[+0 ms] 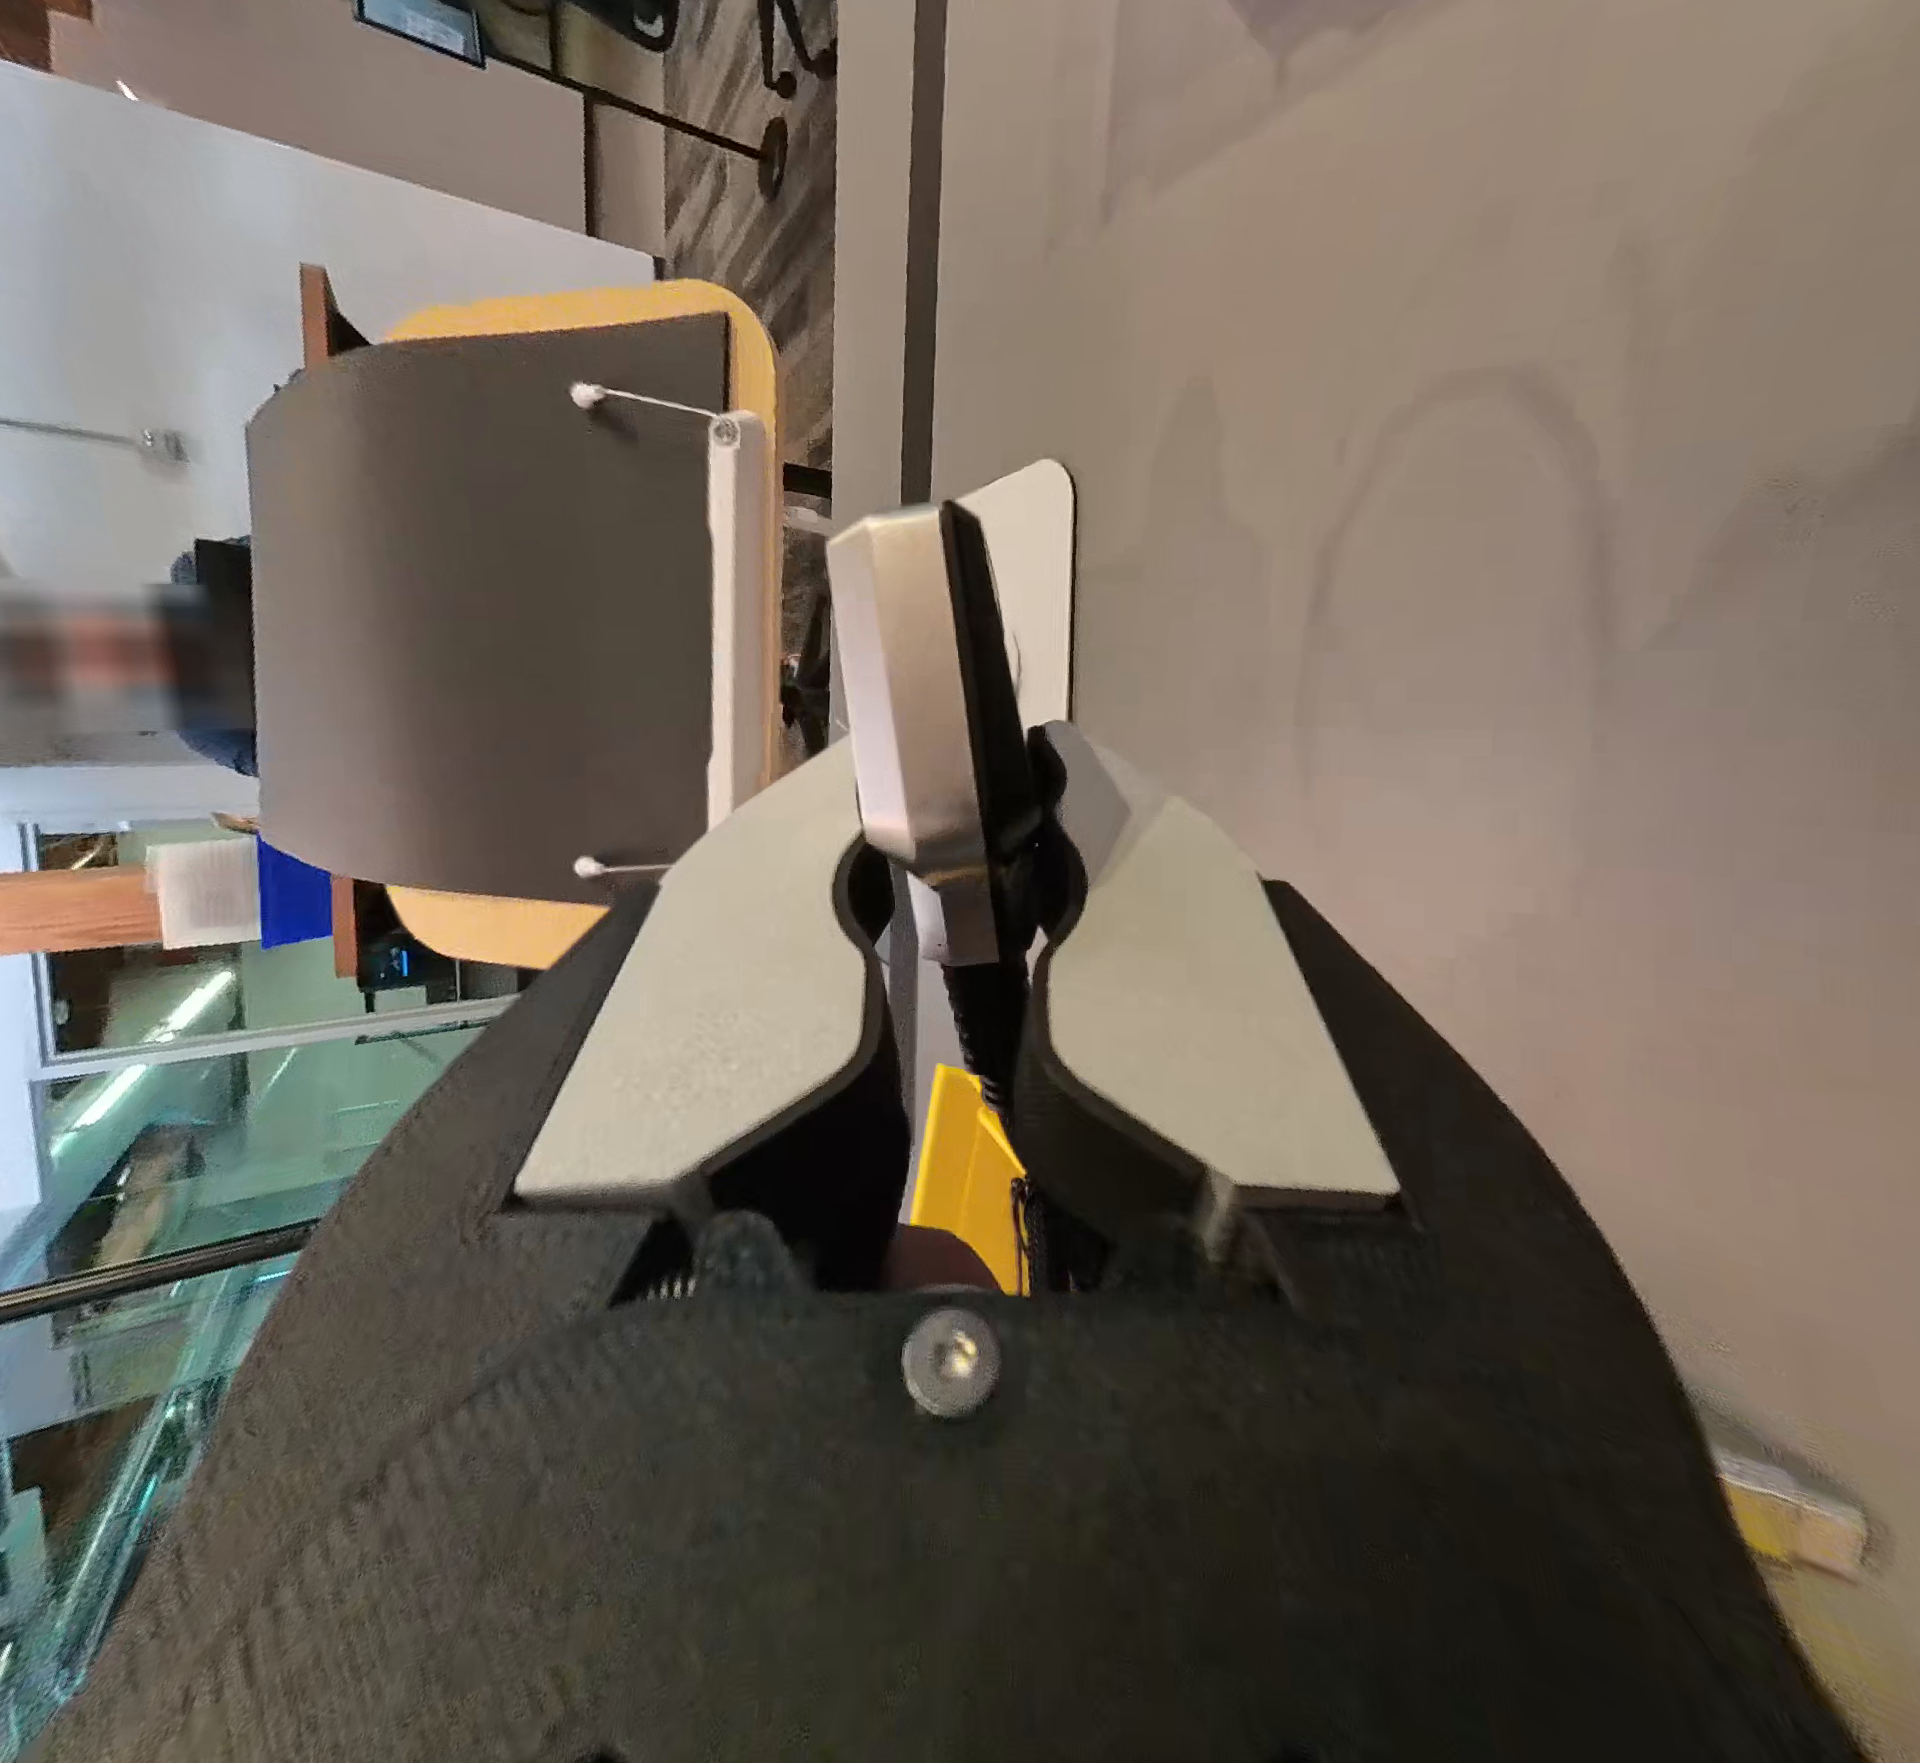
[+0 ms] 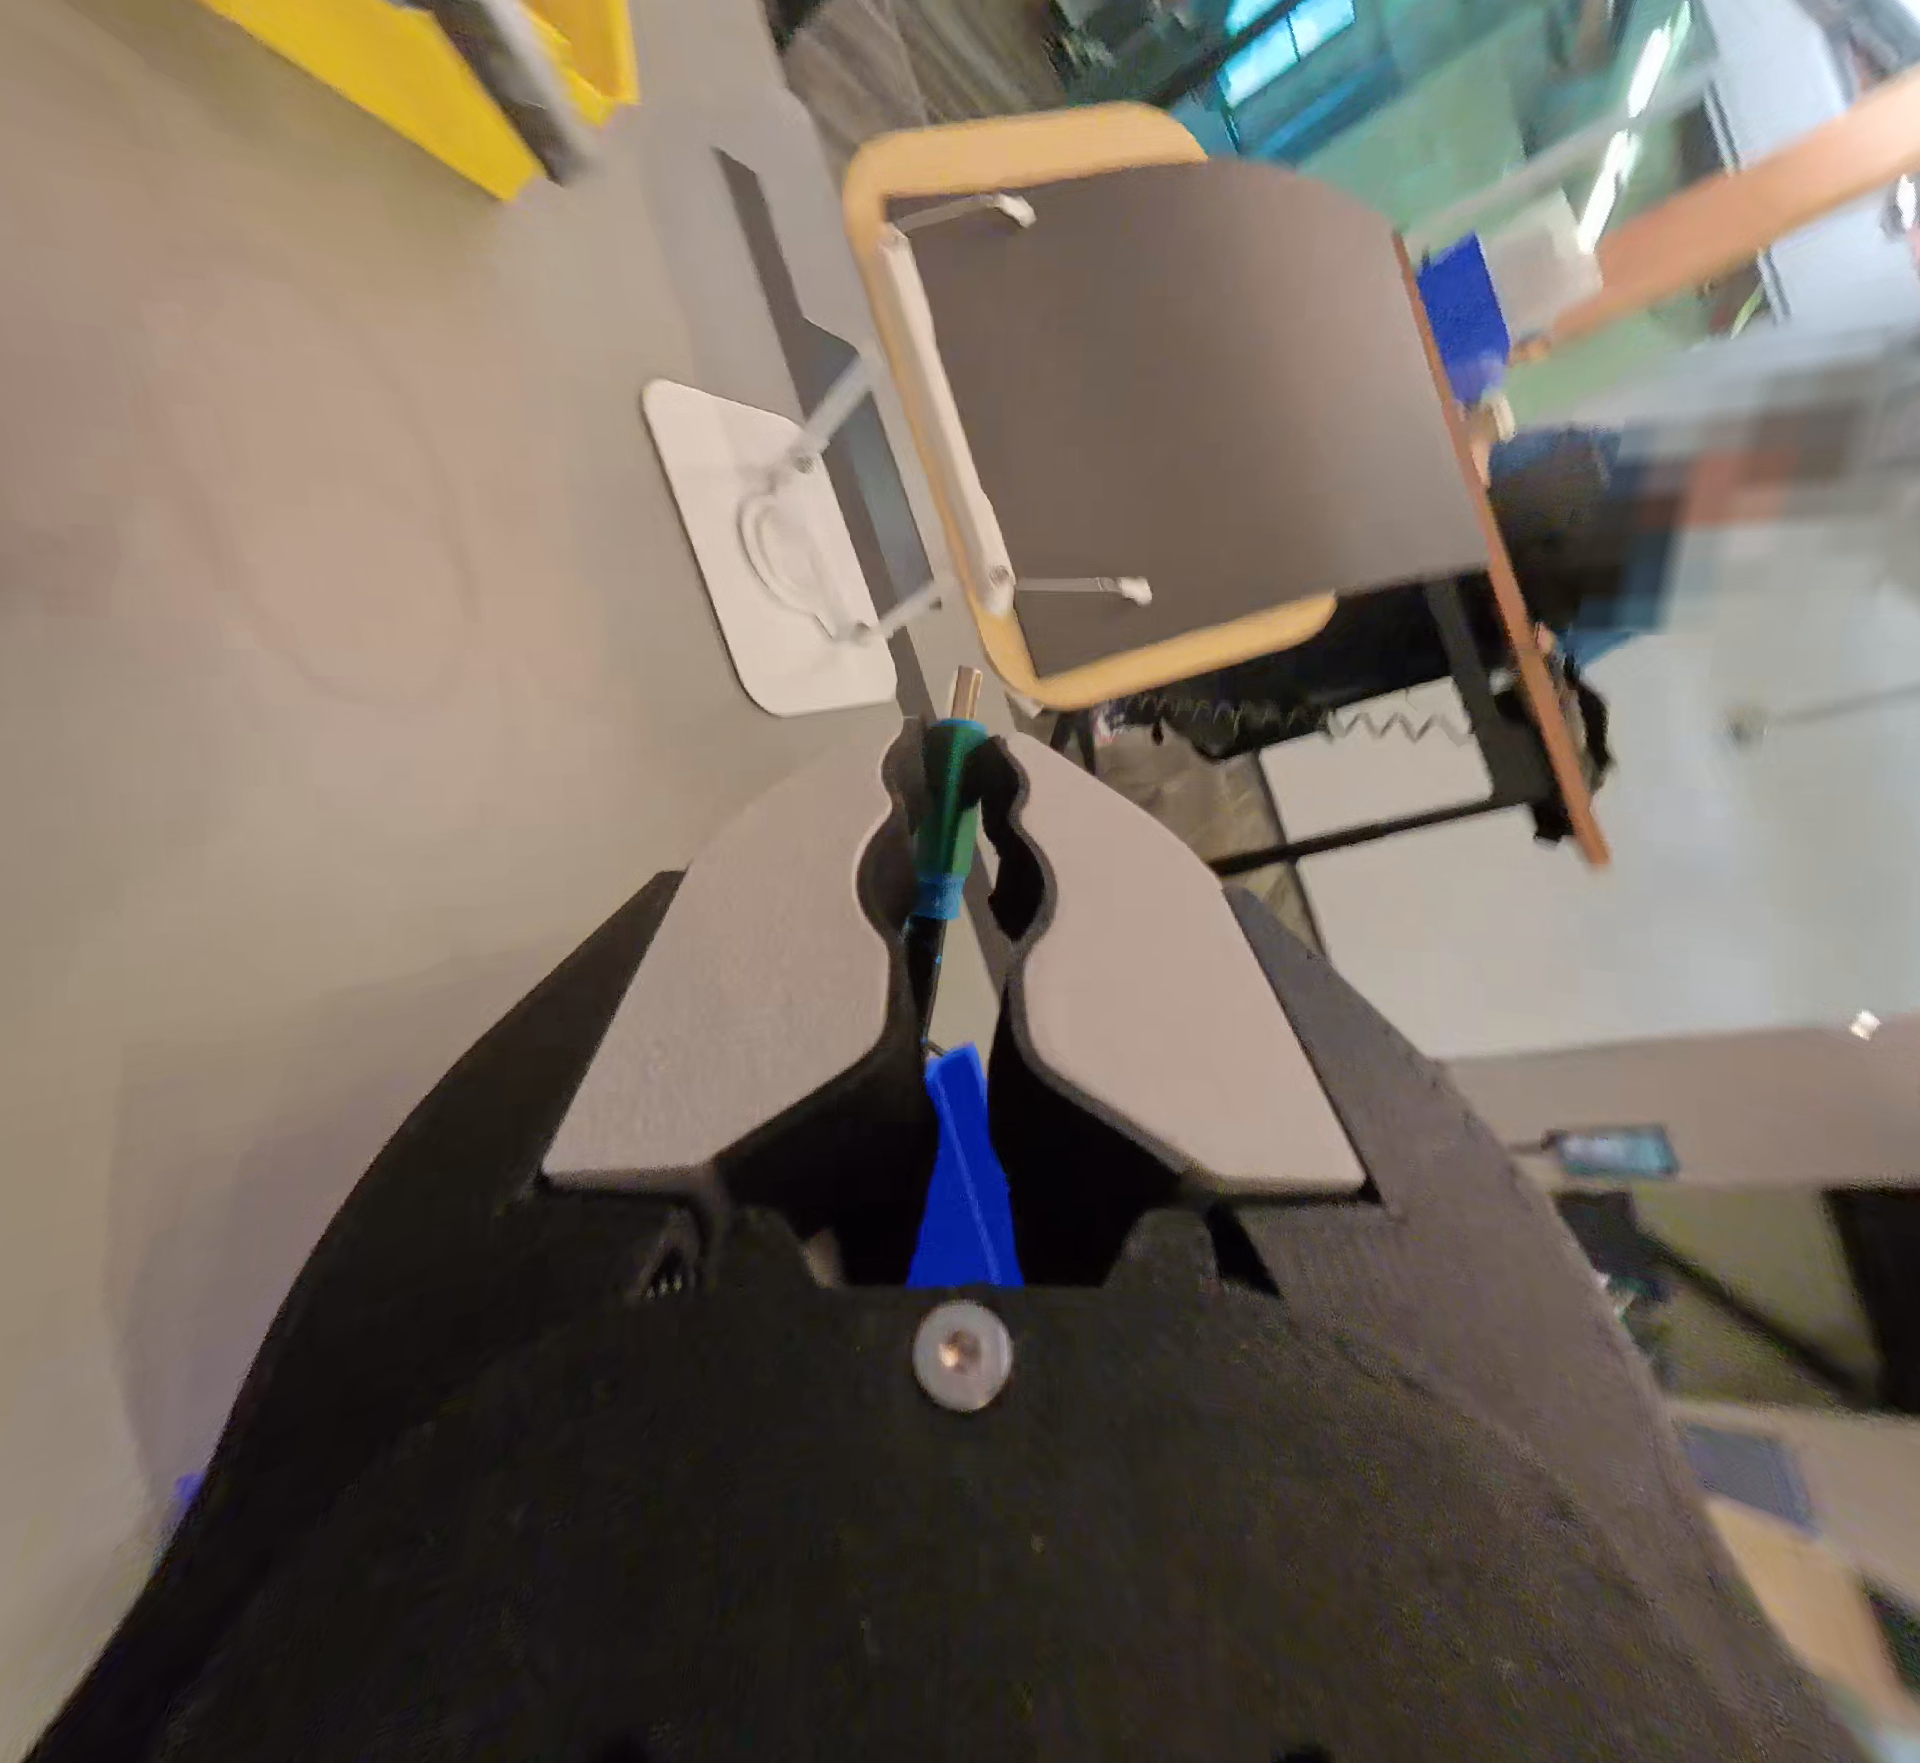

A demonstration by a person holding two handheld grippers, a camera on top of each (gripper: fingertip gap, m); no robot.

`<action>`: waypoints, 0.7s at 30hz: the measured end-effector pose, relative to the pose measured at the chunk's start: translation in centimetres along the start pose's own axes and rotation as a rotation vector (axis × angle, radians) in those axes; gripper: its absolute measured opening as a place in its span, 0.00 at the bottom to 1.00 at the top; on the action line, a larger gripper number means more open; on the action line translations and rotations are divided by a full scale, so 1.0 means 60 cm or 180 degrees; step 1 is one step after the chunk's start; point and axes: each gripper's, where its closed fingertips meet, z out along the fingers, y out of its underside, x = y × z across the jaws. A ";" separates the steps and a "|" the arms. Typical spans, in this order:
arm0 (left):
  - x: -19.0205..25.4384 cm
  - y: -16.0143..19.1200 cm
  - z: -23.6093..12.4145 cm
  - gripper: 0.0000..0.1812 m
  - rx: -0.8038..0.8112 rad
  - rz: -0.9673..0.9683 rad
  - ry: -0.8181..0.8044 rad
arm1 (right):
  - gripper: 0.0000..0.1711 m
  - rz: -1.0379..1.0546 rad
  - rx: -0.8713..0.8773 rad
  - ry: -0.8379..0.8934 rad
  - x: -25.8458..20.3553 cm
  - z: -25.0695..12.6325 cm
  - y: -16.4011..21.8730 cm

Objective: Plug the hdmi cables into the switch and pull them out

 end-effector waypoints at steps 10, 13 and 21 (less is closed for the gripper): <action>0.022 0.008 0.007 0.12 -0.0027 -0.0079 -0.0069 | 0.06 0.1098 -0.0808 0.0339 0.038 -0.079 0.210; 0.023 0.013 0.012 0.12 -0.0028 -0.0144 -0.0055 | 0.05 0.1432 -0.1038 0.0541 0.029 -0.094 0.271; 0.043 0.000 0.025 0.12 0.0022 -0.0086 -0.0008 | 0.06 0.1529 -0.2034 0.0727 -0.078 -0.060 0.408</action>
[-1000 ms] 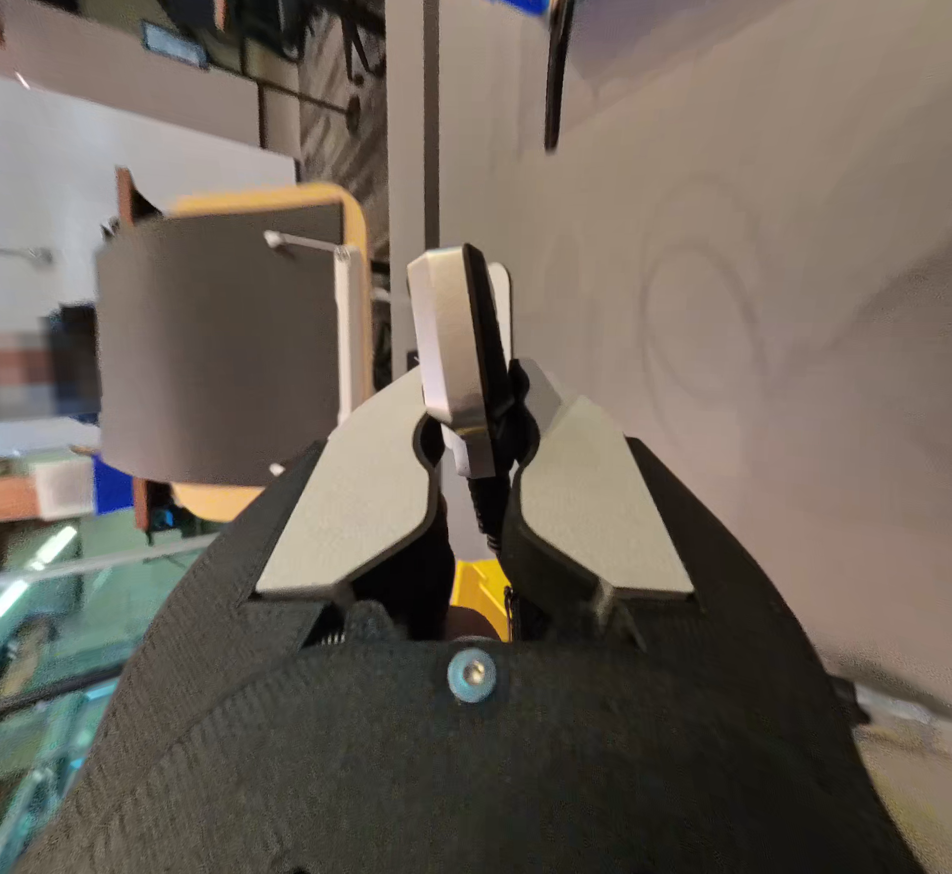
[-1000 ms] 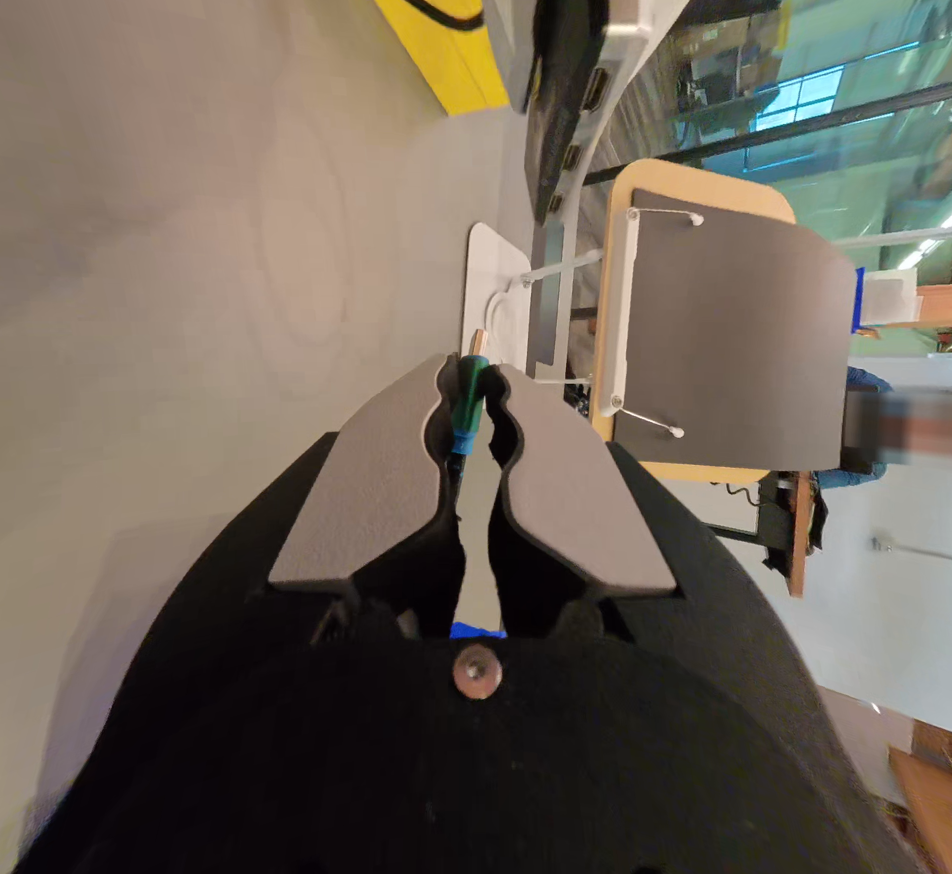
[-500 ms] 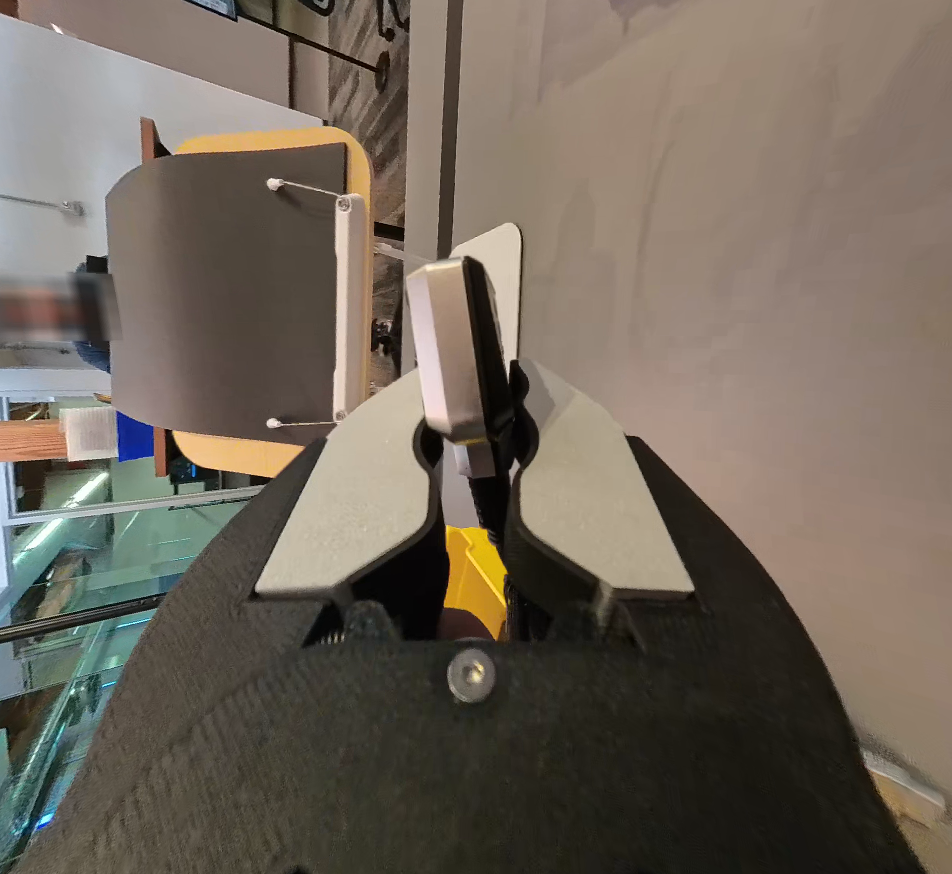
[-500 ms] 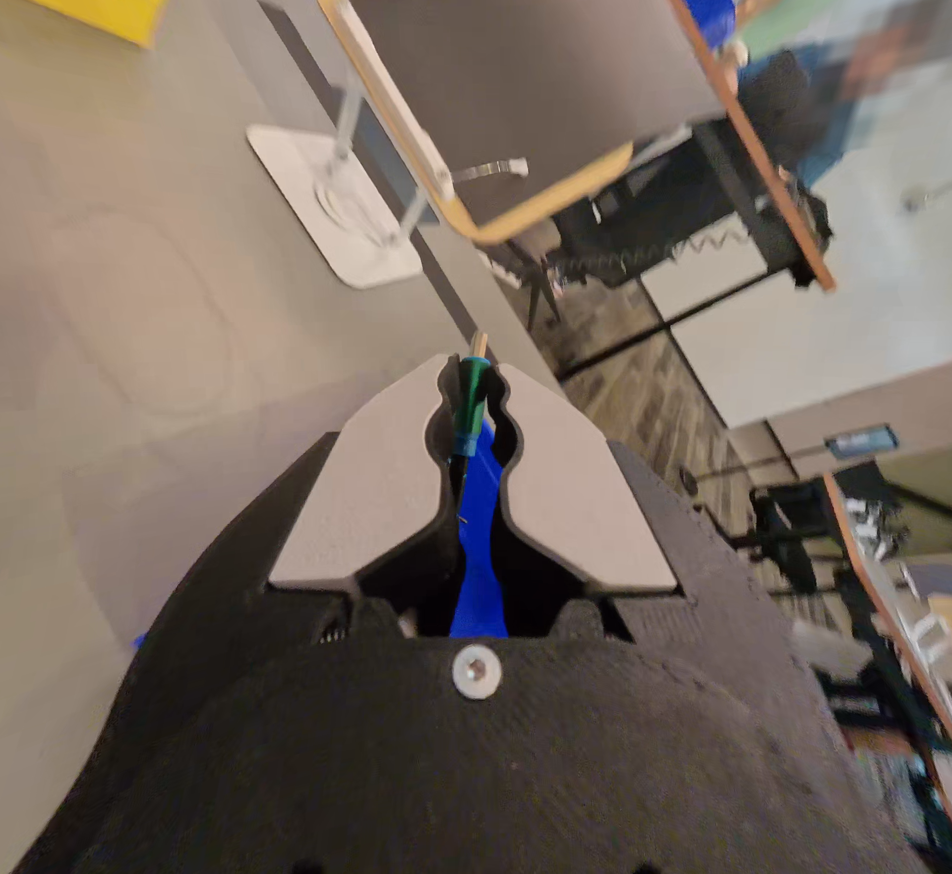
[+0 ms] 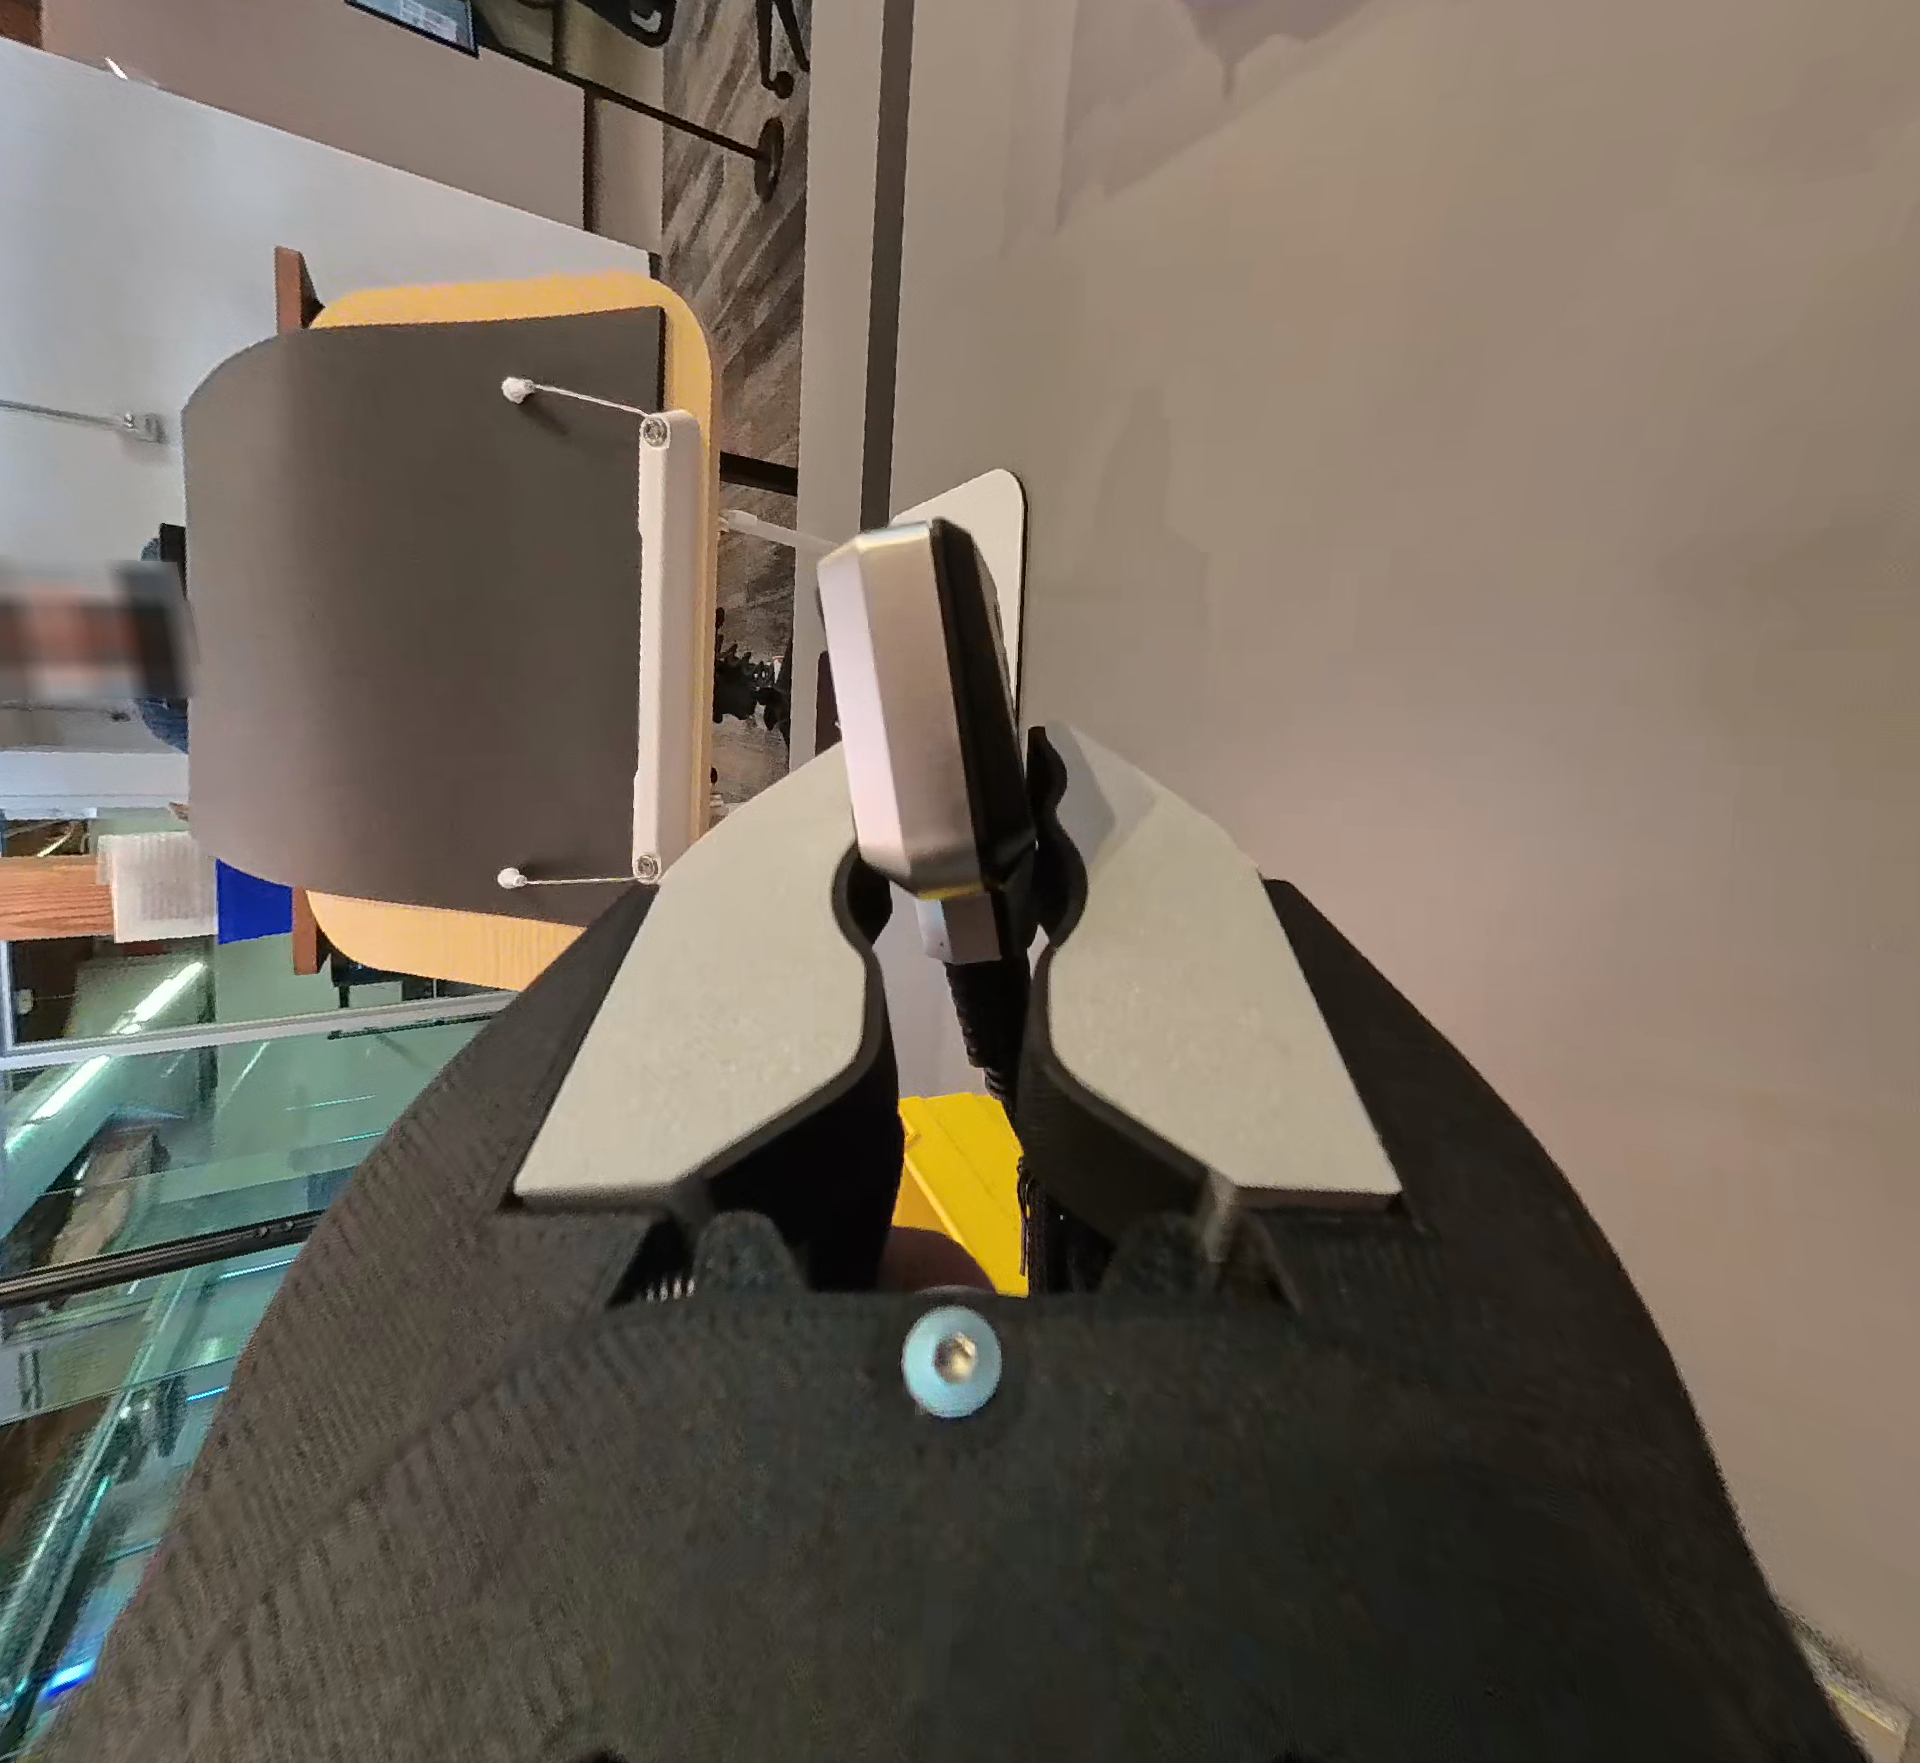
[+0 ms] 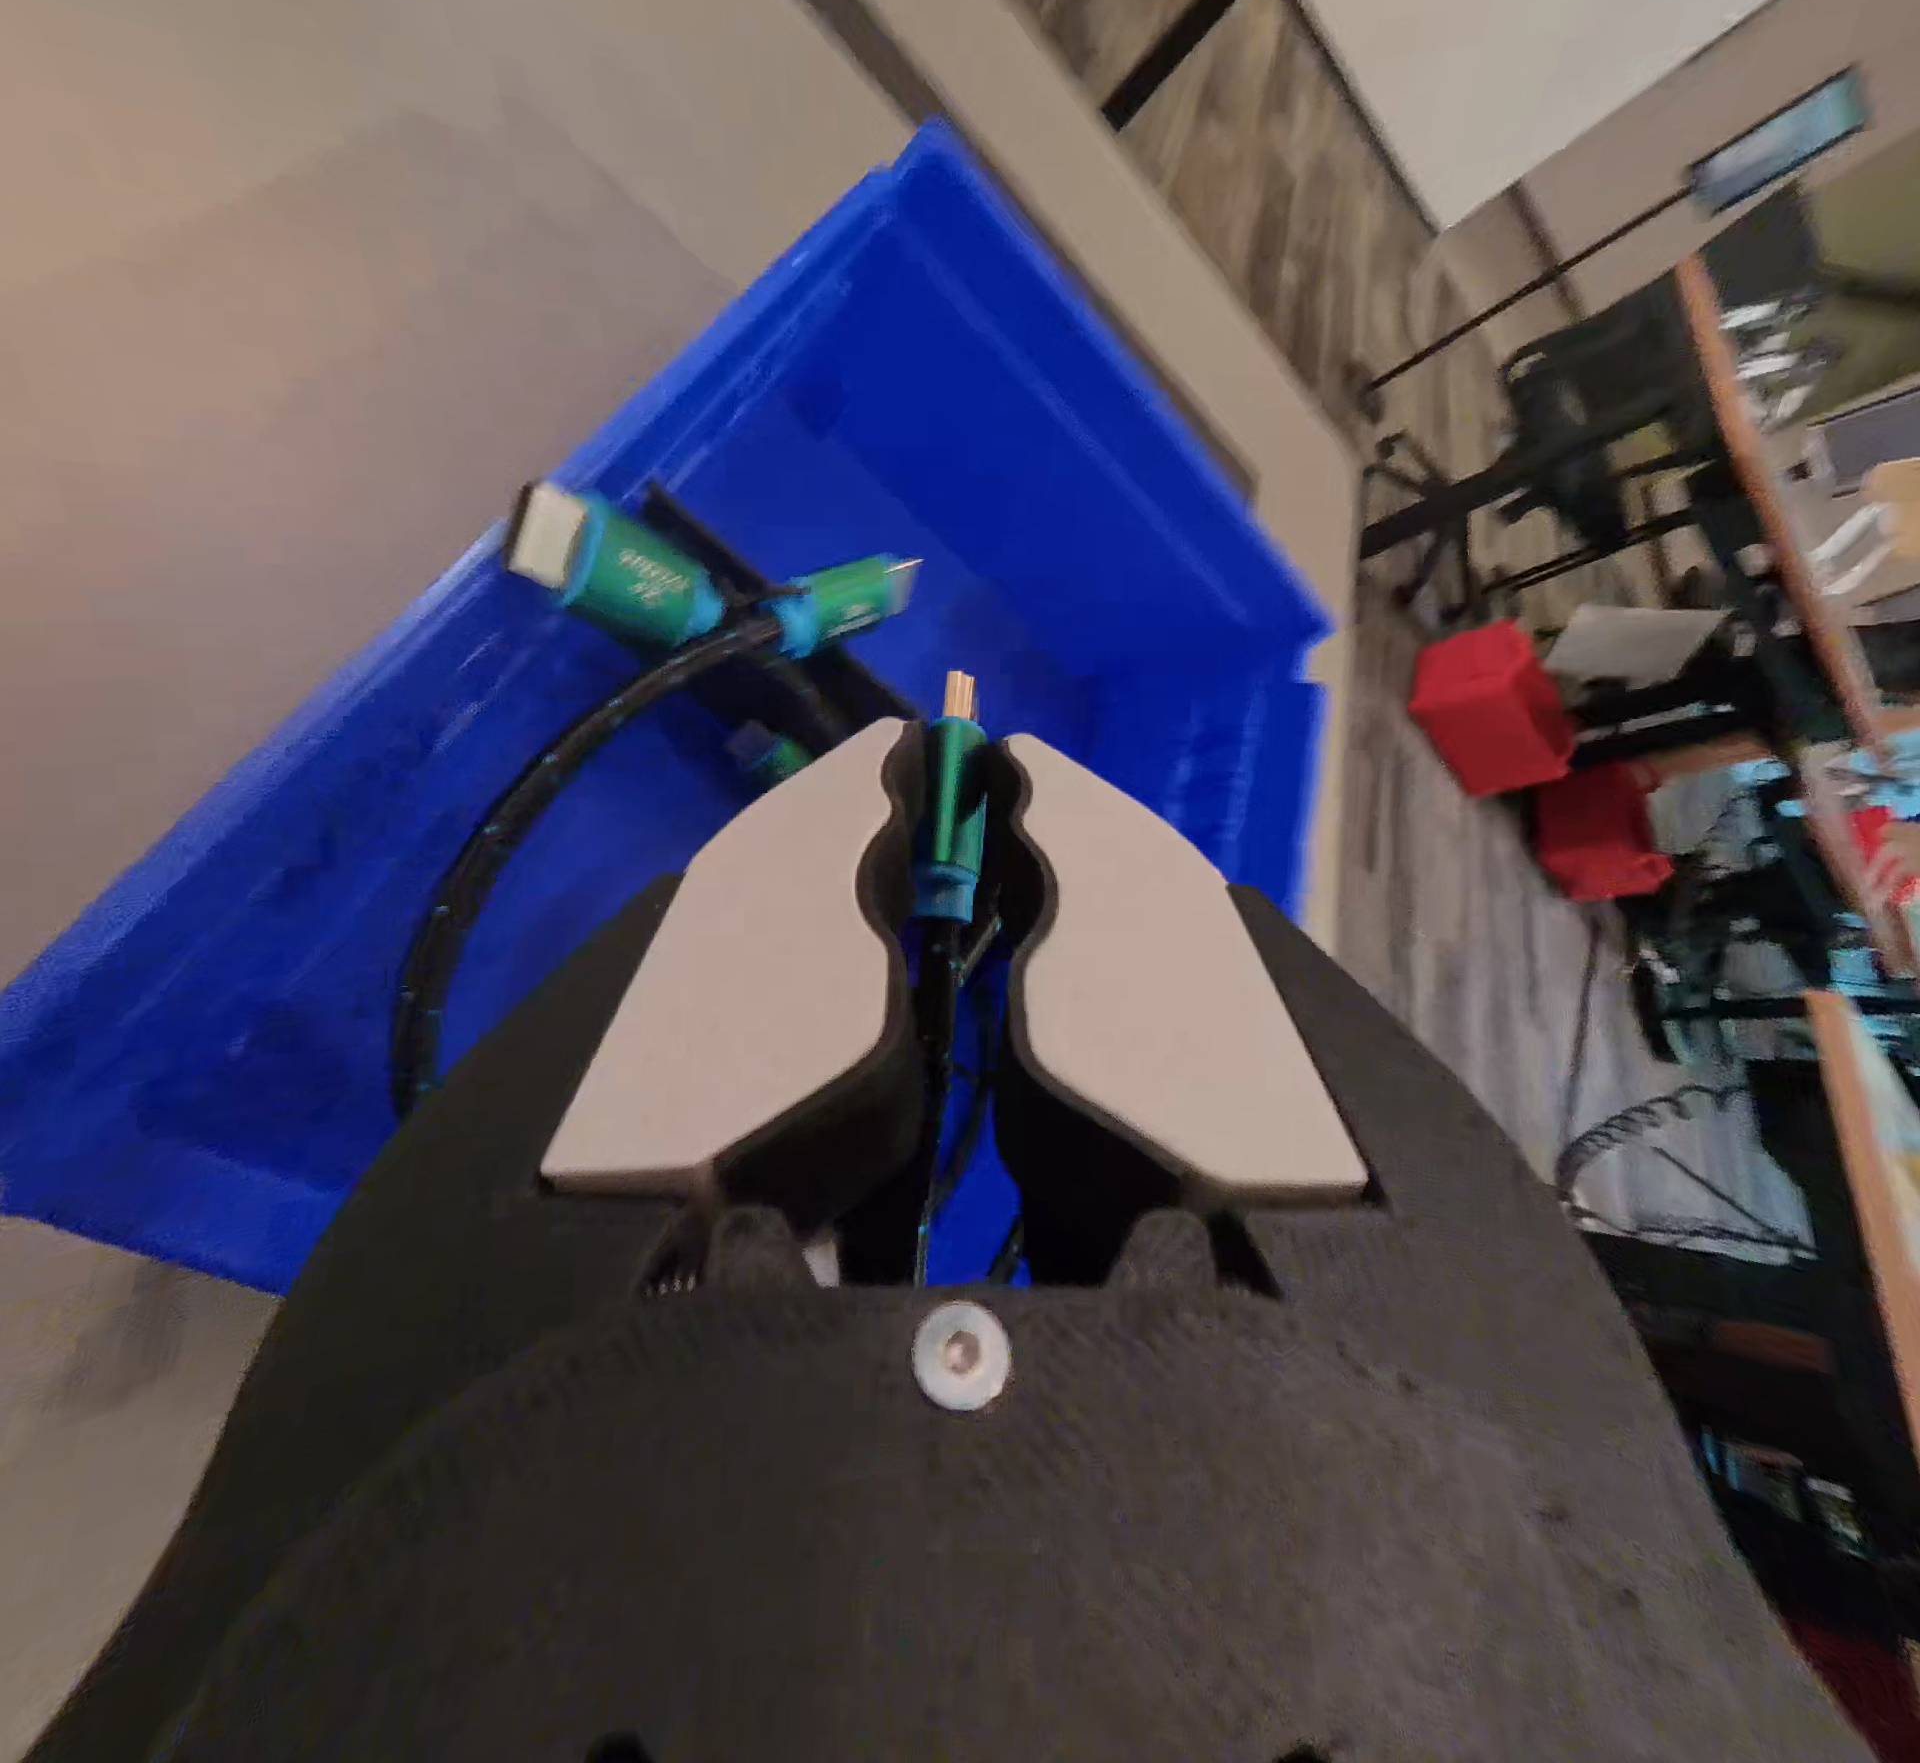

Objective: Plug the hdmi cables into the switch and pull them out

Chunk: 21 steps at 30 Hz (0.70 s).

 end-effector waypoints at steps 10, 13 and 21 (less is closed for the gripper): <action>-0.004 0.003 -0.001 0.13 0.0073 -0.0114 -0.0055 | 0.33 0.1424 0.0491 -0.1108 -0.036 -0.001 -0.023; -0.005 0.000 0.000 0.13 0.0147 -0.0170 -0.0070 | 0.32 0.1286 0.0746 -0.1083 -0.016 -0.042 -0.064; 0.001 -0.052 -0.006 0.13 0.0487 -0.0028 -0.0036 | 0.29 -0.0628 0.1861 -0.1482 -0.196 -0.173 -0.298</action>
